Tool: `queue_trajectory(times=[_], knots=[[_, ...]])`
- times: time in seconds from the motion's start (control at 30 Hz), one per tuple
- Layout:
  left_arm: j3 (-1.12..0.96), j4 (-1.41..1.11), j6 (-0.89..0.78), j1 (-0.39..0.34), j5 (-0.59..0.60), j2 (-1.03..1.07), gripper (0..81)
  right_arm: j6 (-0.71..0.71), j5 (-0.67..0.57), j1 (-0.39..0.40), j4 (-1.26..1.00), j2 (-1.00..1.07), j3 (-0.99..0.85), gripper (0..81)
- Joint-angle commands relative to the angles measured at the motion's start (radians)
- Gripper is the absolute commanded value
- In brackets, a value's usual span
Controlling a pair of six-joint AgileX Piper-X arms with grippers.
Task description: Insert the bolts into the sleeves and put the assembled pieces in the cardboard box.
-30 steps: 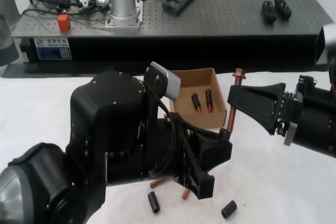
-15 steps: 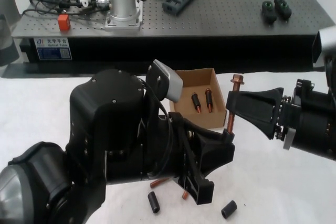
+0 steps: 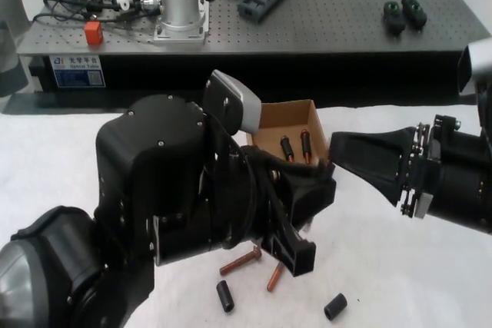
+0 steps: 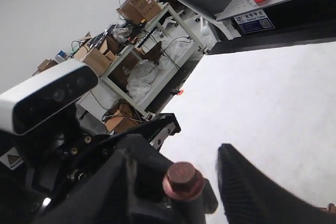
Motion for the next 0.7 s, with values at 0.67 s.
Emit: queue_trajectory(times=[0.67], knots=[[-1.349, 1.019, 0.047, 0.218, -0.34, 0.988, 0.6, -0.044, 0.168, -0.219, 0.383, -0.096, -0.006, 38.4]])
